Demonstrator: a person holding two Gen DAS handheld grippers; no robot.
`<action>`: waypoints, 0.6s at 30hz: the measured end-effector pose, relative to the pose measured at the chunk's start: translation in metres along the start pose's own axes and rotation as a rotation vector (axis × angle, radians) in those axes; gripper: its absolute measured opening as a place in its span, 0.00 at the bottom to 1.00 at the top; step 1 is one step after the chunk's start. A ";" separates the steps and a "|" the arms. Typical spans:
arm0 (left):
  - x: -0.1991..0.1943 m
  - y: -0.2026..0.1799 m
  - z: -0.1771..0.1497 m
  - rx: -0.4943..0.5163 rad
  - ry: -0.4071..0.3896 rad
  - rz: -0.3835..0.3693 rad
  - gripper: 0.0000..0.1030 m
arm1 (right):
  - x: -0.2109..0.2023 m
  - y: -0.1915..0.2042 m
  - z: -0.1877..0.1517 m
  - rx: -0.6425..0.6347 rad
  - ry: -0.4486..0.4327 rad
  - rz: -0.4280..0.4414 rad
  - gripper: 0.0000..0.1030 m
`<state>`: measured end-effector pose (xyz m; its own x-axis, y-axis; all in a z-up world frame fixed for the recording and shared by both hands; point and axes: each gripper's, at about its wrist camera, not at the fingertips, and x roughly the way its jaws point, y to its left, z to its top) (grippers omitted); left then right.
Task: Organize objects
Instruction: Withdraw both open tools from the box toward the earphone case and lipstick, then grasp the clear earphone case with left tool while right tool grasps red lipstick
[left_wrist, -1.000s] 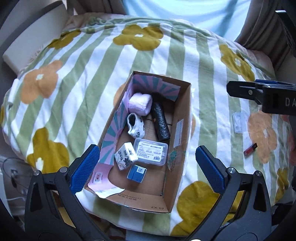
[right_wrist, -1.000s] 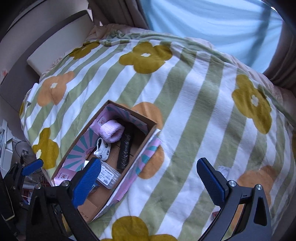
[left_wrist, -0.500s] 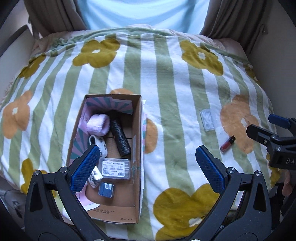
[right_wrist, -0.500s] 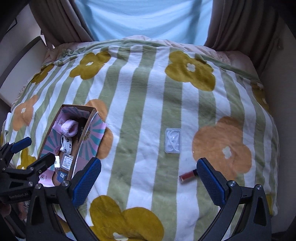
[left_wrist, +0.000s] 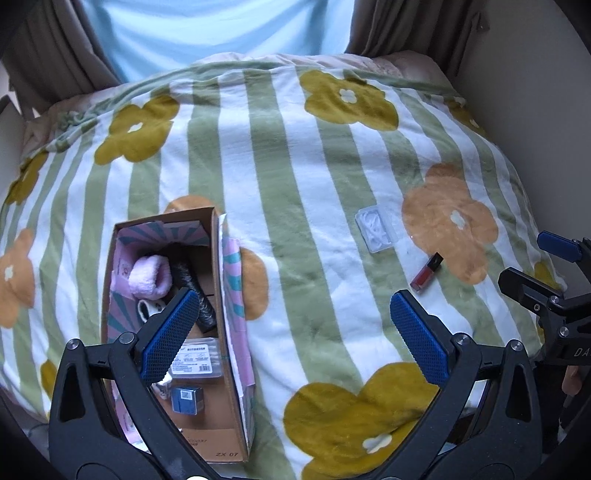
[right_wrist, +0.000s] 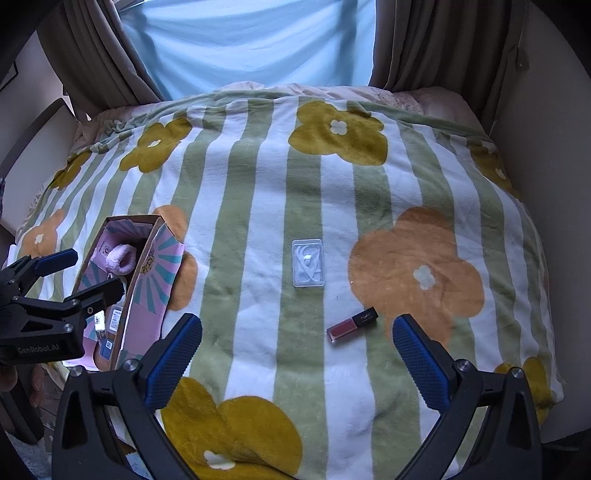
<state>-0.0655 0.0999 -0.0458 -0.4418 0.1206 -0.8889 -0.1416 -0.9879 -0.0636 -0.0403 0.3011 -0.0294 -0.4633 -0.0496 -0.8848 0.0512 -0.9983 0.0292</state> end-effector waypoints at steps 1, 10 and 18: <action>0.003 -0.005 0.003 0.014 0.003 -0.007 1.00 | 0.000 -0.004 -0.002 0.000 0.001 -0.004 1.00; 0.054 -0.054 0.025 0.204 0.051 -0.066 1.00 | 0.031 -0.039 -0.019 -0.024 0.029 -0.009 1.00; 0.142 -0.102 0.040 0.451 0.083 -0.149 1.00 | 0.097 -0.066 -0.039 -0.118 -0.004 0.002 1.00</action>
<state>-0.1493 0.2213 -0.1472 -0.3178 0.2316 -0.9194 -0.5764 -0.8171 -0.0066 -0.0543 0.3629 -0.1353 -0.4666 -0.0521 -0.8829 0.1561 -0.9874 -0.0242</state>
